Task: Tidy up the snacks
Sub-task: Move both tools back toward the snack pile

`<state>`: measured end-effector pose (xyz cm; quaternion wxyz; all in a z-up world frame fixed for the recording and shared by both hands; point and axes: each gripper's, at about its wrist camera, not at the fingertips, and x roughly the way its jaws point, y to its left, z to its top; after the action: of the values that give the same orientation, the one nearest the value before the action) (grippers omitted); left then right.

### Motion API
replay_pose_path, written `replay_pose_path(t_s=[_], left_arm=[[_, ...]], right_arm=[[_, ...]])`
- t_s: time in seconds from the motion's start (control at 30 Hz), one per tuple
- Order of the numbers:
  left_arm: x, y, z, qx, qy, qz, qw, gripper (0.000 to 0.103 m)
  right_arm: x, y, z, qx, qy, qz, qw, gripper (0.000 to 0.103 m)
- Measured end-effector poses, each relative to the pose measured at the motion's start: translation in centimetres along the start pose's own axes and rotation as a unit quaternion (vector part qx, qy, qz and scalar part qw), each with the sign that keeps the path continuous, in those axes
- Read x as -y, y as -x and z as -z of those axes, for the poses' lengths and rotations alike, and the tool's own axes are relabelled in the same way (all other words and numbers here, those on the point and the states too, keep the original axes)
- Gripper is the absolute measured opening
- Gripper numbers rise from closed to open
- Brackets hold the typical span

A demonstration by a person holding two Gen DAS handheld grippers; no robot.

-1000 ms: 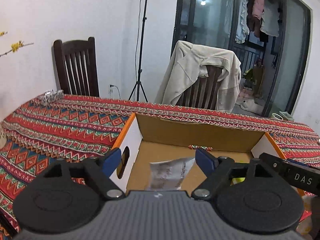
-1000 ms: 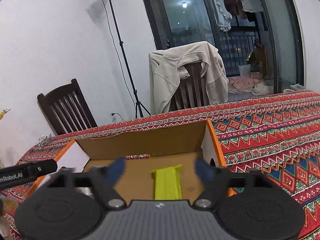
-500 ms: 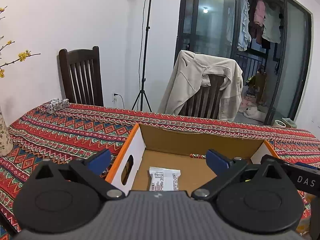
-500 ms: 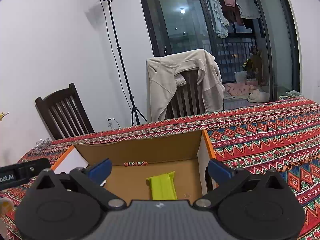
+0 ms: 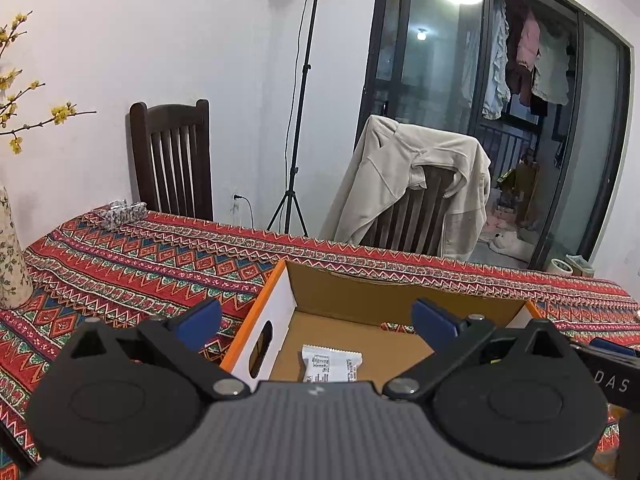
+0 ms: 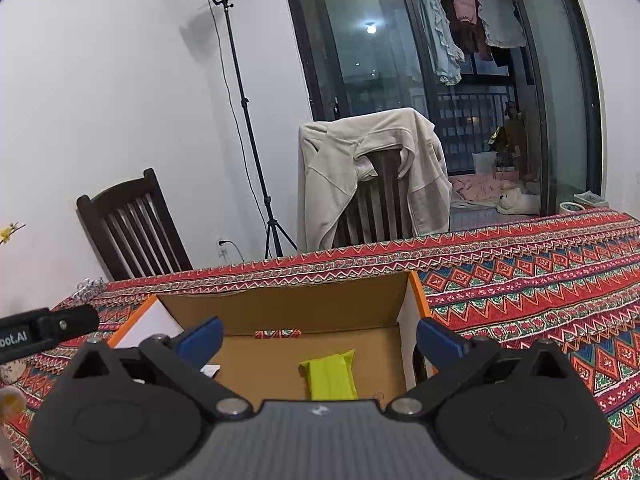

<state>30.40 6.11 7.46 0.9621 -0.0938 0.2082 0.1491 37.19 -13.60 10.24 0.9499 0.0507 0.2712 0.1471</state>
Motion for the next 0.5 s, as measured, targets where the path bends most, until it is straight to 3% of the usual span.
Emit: replay_pose_path(t_s=[0.23,0.5], left_arm=[[-0.7,3.4,-1.3,0.019,0.014,0.003,0.9997,0.103],[-2.7,10.8,-1.1,0.046,0.010,-0.007,0.9989,0.103]], right_arm=[[-1.1,4.0,-0.5,0.016,0.008,-0.012,1.000,0.103],[-1.7,11.6,0.8,0.027,0.021,-0.041,0.999,0.103]])
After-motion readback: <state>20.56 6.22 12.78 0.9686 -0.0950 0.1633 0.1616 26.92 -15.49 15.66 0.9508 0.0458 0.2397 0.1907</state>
